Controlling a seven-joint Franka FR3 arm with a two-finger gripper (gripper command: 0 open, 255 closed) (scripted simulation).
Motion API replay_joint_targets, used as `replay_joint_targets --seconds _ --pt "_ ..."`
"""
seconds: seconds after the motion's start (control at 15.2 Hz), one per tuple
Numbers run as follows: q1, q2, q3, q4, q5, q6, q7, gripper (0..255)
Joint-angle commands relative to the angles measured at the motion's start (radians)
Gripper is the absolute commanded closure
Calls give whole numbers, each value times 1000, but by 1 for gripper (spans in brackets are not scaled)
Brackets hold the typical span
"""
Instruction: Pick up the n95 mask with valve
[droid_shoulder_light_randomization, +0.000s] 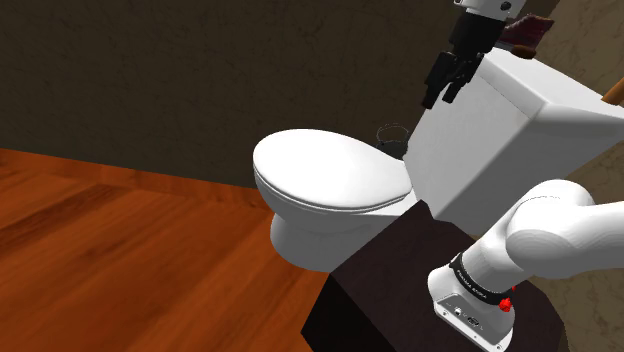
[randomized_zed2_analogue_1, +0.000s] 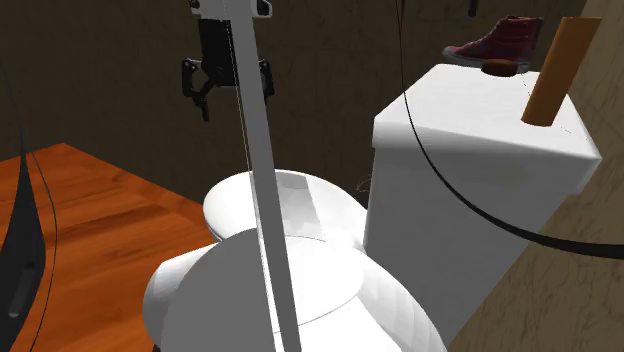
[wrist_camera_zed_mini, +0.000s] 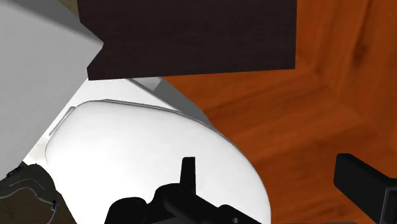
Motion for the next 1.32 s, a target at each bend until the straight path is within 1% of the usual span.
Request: replay_joint_targets --seconds 0.0,0.33,0.66,0.99,1.25 --pt "0 0 0 0 0 0 0 0" --pt "-24 86 -72 -48 -64 109 -100 0" --pt "-48 203 -142 -64 -118 224 -195 0" --pt "-68 348 -210 -48 -158 337 -286 0" --pt "-81 481 -260 -12 -175 422 -359 0"
